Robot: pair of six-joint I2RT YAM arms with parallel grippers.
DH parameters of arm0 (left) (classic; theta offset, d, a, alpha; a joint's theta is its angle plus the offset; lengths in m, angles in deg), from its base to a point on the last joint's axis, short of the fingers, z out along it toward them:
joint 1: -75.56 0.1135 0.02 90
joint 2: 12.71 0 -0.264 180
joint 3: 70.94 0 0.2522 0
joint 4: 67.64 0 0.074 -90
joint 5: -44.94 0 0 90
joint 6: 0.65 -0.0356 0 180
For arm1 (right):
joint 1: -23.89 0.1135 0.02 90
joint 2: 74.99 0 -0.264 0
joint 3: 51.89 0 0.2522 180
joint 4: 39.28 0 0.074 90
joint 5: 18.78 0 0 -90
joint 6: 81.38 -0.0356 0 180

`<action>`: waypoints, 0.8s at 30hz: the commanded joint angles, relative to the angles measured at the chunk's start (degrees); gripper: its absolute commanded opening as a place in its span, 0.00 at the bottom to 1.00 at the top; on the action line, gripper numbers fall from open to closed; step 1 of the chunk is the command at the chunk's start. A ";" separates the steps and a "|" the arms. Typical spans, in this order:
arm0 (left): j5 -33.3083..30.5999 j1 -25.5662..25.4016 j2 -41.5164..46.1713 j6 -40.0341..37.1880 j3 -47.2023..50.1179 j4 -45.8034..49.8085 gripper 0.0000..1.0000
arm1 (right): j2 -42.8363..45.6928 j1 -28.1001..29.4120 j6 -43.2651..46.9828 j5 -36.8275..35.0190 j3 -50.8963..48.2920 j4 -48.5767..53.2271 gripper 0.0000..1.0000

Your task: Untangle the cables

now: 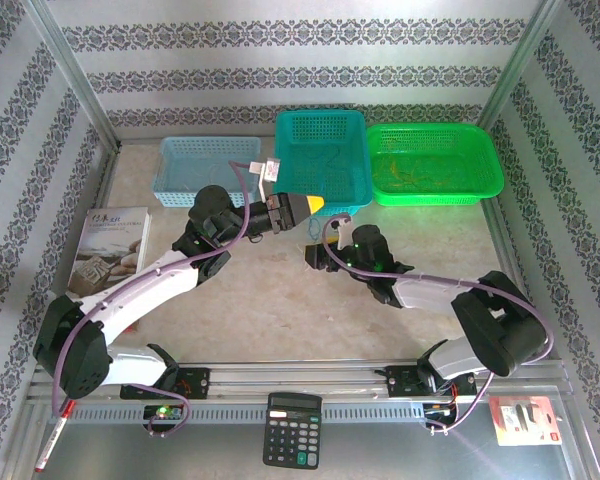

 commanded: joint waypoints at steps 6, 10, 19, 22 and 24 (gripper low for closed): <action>-0.95 -0.95 1.77 2.08 -5.00 -0.64 0.00 | -4.12 0.62 -1.35 -1.42 1.62 -5.73 0.08; -1.05 -0.95 1.96 1.69 -8.27 0.44 0.00 | -4.23 0.28 -2.50 -2.34 -0.65 -6.93 0.00; -2.38 -0.52 1.41 -4.41 -20.35 8.76 0.00 | -3.13 -0.09 -4.84 -4.40 -7.31 -9.20 0.00; -2.42 -0.01 0.19 -5.80 -23.60 10.47 0.00 | -2.87 -0.08 -5.66 -4.42 -8.89 -9.40 0.00; -2.38 0.32 -0.84 -6.24 -25.45 11.00 0.00 | -2.64 -0.07 -6.25 -4.12 -9.66 -9.39 0.00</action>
